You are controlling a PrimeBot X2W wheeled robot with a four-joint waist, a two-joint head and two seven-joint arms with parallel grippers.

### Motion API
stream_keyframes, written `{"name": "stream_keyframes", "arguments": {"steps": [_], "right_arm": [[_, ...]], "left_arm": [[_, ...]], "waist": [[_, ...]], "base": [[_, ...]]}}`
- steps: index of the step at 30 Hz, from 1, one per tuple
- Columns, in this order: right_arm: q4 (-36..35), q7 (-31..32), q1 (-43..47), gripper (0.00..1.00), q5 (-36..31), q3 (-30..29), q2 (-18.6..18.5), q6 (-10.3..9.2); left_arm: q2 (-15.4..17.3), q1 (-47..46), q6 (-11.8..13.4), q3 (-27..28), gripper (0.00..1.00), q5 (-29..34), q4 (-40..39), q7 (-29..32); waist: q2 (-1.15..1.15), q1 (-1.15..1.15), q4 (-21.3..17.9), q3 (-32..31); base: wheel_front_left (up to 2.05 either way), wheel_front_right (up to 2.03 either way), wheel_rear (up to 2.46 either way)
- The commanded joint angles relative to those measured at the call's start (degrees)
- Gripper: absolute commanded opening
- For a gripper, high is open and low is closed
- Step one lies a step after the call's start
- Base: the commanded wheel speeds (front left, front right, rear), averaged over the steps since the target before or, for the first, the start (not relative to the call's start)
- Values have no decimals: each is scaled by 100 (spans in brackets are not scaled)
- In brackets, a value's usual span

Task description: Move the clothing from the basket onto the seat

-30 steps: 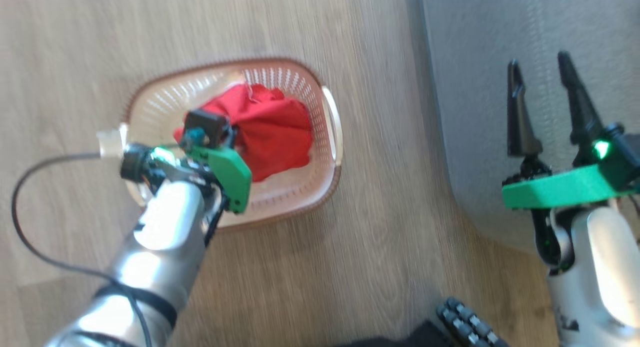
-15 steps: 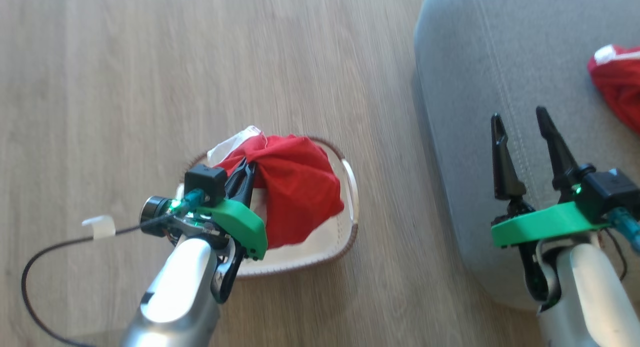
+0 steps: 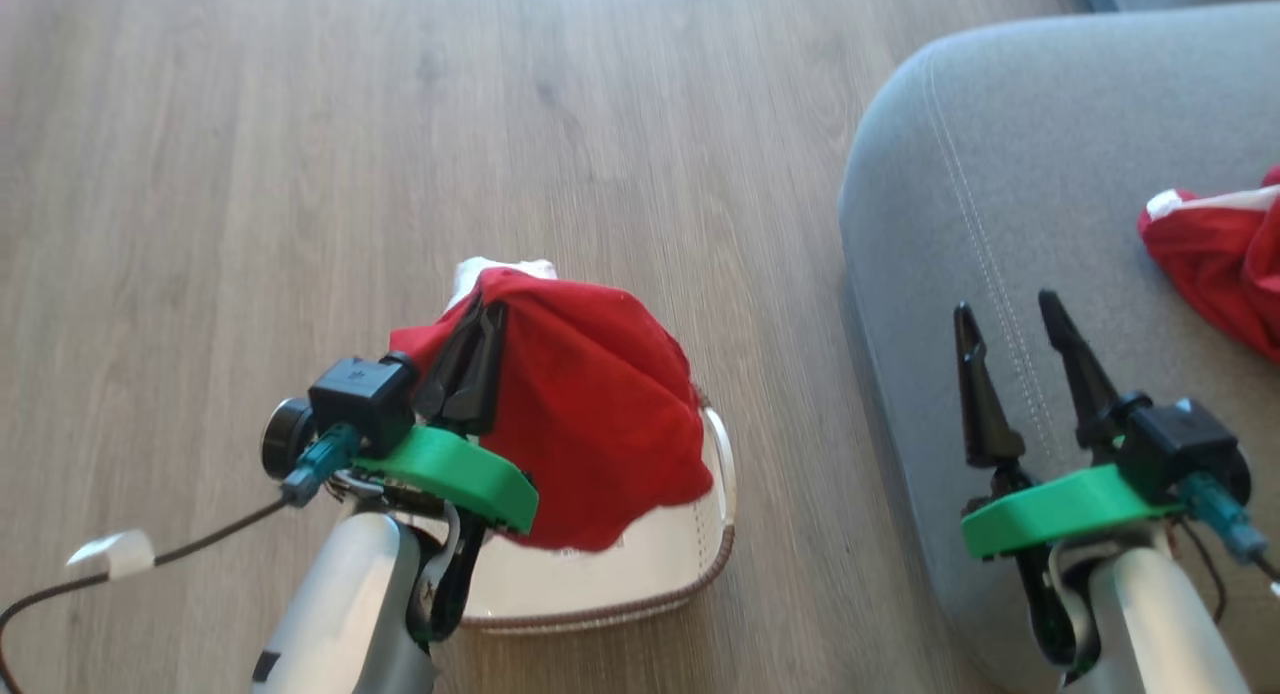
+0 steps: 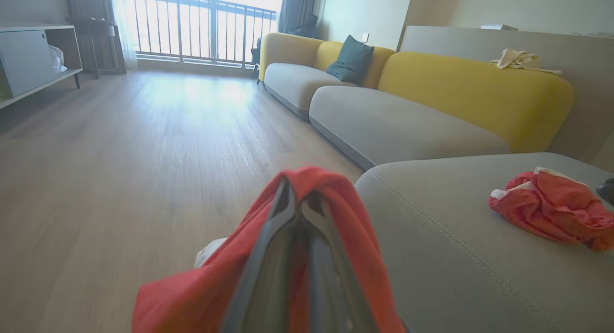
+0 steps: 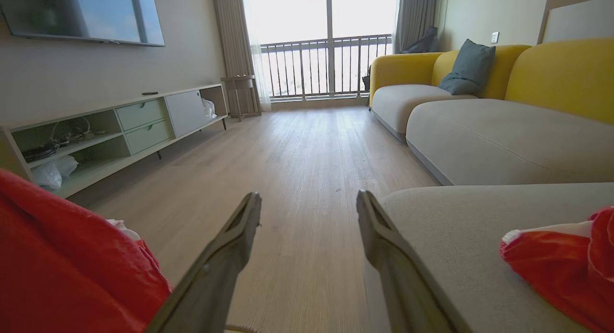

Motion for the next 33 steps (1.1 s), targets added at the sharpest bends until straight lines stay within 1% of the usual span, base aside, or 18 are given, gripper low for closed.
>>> {"name": "stream_keyframes", "arguments": {"steps": [1, 9, 13, 22, 33], "right_arm": [[-186, 2, -29, 100, -12, 107, 43, 41], [-220, 2, 125, 100, -18, 137, 93, 41], [-249, 2, 171, 100, -19, 137, 107, 41], [-230, 2, 160, 100, 71, 164, 125, 41], [-201, 2, 162, 100, 61, 192, 120, 41]], "left_arm": [[63, -91, 3, 230, 0, -42, -347, -73], [63, 188, 69, 147, 0, 55, -1166, -73], [63, 264, 107, 76, 0, 118, -1421, -73], [63, 362, 194, -123, 0, 176, -1560, -73], [63, 373, 145, -106, 0, 194, -1638, -73]], "waist": [[0, 1, 56, -154], [0, 1, 91, -374], [0, 1, 113, -391], [0, 1, 114, -415], [0, 1, 105, -462]], "base": [[0, 0, 0], [0, 0, 0], [0, 0, 0], [0, 0, 0], [0, 0, 0]]}}
